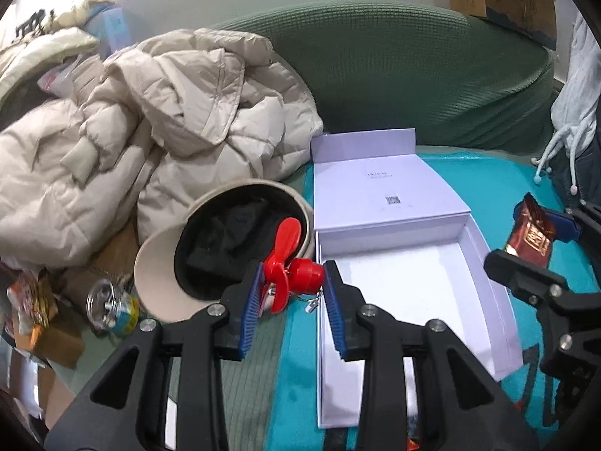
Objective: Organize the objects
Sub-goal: 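Carry fan and chocolate into the white box and open both grippers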
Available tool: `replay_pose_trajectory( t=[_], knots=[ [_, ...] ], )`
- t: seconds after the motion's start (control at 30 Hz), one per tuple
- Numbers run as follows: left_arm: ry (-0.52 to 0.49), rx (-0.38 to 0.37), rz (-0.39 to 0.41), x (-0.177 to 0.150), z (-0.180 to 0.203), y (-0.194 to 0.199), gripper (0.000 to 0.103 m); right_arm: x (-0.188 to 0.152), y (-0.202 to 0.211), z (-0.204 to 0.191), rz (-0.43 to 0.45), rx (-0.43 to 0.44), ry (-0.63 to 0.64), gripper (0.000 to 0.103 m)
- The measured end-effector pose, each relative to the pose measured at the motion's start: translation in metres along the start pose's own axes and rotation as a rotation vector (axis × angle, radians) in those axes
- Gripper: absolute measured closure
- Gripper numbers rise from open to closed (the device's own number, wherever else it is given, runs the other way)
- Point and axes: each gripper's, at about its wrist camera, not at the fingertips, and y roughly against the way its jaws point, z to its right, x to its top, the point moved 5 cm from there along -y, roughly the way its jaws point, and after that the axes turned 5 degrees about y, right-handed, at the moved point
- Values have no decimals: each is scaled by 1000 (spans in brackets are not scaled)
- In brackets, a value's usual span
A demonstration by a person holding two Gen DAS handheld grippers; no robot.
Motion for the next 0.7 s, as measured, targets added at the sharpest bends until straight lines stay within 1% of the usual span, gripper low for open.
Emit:
replay_pose_trajectory(
  t=[0.13, 0.33, 0.5, 0.57, 0.7],
  knots=[
    [-36, -10, 0, 10, 10, -16, 72, 5, -19, 12, -19, -4, -21, 47],
    [-71, -47, -8, 17, 30, -46, 72, 1, -44, 39, -53, -43, -64, 47],
    [-105, -57, -33, 11, 46, -69, 72, -9, -65, 56, -83, -61, -66, 47],
    [-101, -79, -58, 6, 51, -79, 72, -16, -75, 61, -103, -51, -80, 47],
    [-105, -86, -105, -7, 57, -98, 72, -27, -86, 65, -123, -45, -92, 47]
  ],
)
